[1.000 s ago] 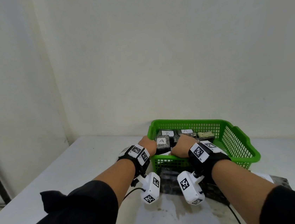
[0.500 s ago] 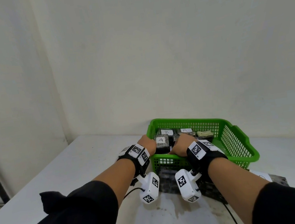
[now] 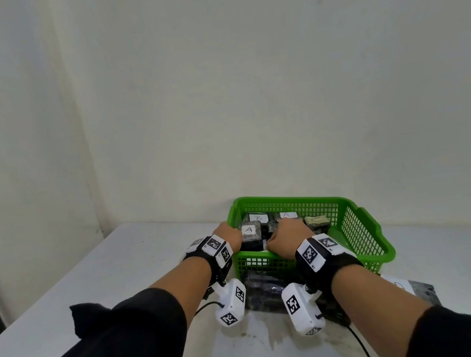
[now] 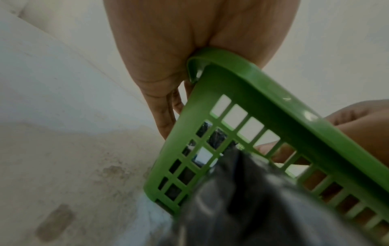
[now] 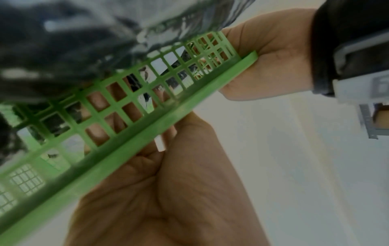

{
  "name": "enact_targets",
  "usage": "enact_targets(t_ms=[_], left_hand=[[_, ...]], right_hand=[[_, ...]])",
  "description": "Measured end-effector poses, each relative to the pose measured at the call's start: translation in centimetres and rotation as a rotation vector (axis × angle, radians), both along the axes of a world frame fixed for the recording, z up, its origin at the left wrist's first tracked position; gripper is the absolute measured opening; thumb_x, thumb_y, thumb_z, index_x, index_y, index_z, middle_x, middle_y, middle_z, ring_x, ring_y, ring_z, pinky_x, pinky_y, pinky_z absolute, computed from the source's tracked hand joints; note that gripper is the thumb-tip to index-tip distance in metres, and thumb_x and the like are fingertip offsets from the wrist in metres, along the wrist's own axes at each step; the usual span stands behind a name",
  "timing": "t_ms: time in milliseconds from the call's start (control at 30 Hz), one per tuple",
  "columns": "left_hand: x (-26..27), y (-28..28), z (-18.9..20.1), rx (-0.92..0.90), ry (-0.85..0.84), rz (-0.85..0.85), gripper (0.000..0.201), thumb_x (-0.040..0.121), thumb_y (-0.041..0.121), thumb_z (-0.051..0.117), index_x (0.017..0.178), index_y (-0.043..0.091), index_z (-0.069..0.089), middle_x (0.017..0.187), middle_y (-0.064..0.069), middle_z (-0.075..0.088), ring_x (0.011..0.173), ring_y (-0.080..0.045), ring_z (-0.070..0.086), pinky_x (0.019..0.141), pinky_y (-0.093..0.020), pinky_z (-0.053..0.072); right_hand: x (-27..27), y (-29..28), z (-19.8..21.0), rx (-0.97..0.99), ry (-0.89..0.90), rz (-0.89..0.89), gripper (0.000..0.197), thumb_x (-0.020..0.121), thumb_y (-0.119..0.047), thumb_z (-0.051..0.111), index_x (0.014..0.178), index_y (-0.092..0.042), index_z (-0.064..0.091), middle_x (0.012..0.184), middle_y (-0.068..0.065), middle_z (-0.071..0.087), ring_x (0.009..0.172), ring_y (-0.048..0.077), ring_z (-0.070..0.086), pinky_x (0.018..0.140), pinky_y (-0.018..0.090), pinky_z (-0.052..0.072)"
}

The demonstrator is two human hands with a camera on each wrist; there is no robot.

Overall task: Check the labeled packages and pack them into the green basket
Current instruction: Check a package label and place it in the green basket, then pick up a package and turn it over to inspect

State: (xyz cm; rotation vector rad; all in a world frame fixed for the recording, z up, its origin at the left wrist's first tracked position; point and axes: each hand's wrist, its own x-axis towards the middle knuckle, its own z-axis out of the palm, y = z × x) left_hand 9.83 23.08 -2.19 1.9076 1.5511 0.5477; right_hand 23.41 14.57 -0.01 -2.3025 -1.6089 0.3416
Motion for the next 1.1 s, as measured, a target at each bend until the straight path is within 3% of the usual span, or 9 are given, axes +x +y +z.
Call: enact_targets(t_ms=[167,233,333,567,667,700,767,833,1100], left_hand=[[-0.1,0.0,0.4,0.013,0.015,0.042,0.032,0.099,0.017,0.044,0.068,0.017,0.039,0.07,0.002,0.041,0.065,-0.015,0.046,0.058,-0.022,0.036],[-0.3,-0.4,1.5,0.036,0.011,0.051,0.02,0.098,0.025,0.048,0.092,0.008,0.056,0.087,-0.005,0.057,0.085,-0.023,0.055,0.066,-0.027,0.042],[-1.2,-1.4,3.5,0.209,0.021,0.069,0.048,0.096,0.033,0.052,0.137,0.008,0.047,0.135,-0.013,0.051,0.114,-0.03,0.058,0.089,-0.034,0.049],[-1.9,-8.4,7.8,0.508,0.178,-0.291,0.053,0.097,0.037,0.051,0.144,0.016,0.042,0.142,-0.004,0.047,0.128,-0.022,0.05,0.108,-0.034,0.039],[-1.5,-12.5,8.0,0.53,0.197,-0.414,0.057,0.096,0.039,0.053,0.147,0.017,0.038,0.147,-0.003,0.043,0.133,-0.021,0.044,0.112,-0.035,0.036],[-1.4,-13.8,7.9,0.537,0.203,-0.45,0.059,0.096,0.04,0.053,0.148,0.018,0.037,0.149,-0.002,0.041,0.135,-0.021,0.043,0.113,-0.035,0.035],[-1.1,-16.3,7.8,0.552,0.232,-0.516,0.062,0.095,0.042,0.054,0.149,0.02,0.035,0.152,-0.001,0.038,0.138,-0.02,0.04,0.115,-0.034,0.032],[-0.9,-18.3,7.4,0.541,0.254,-0.561,0.064,0.094,0.044,0.056,0.15,0.021,0.033,0.153,-0.001,0.037,0.139,-0.019,0.039,0.114,-0.032,0.032],[-1.0,-24.6,5.0,0.48,0.261,-0.739,0.073,0.09,0.052,0.059,0.151,0.022,0.032,0.148,0.005,0.041,0.133,-0.013,0.044,0.109,-0.028,0.038]], right_hand=[[1.3,-3.8,2.2,0.12,0.065,0.074,0.02,0.089,-0.024,0.07,0.085,-0.009,0.083,0.083,0.006,0.08,0.079,0.019,0.075,0.069,0.029,0.061],[2.5,-5.7,3.5,0.18,0.103,0.092,0.018,0.092,-0.024,0.069,0.087,-0.015,0.083,0.08,0.001,0.08,0.071,0.014,0.075,0.071,0.029,0.063],[4.3,-8.5,5.2,0.262,0.047,0.075,0.017,0.094,-0.032,0.068,0.098,-0.022,0.081,0.088,-0.008,0.074,0.069,0.014,0.069,0.055,0.018,0.048],[6.1,-15.0,6.7,0.256,-0.044,0.105,0.053,0.095,-0.047,0.067,0.143,-0.03,0.055,0.136,-0.001,0.065,0.087,0.009,0.063,0.09,0.029,0.048],[5.7,-17.9,7.1,0.212,-0.1,0.14,0.066,0.095,-0.05,0.066,0.154,-0.03,0.042,0.151,0.003,0.056,0.08,0.006,0.059,0.096,0.032,0.047],[5.6,-18.8,7.1,0.192,-0.118,0.151,0.07,0.095,-0.051,0.065,0.156,-0.03,0.038,0.153,0.004,0.054,0.082,0.007,0.06,0.097,0.032,0.047],[5.5,-20.2,6.9,0.161,-0.139,0.16,0.078,0.094,-0.054,0.066,0.159,-0.029,0.032,0.158,0.004,0.048,0.116,0.018,0.062,0.105,0.035,0.045],[5.3,-21.6,6.5,0.142,-0.137,0.167,0.084,0.091,-0.056,0.068,0.161,-0.03,0.029,0.161,0.003,0.043,0.141,0.024,0.048,0.113,0.038,0.041],[5.4,-27.3,4.2,0.08,-0.101,0.175,0.095,0.087,-0.065,0.069,0.163,-0.035,0.022,0.167,-0.003,0.034,0.151,0.019,0.035,0.12,0.04,0.034]])
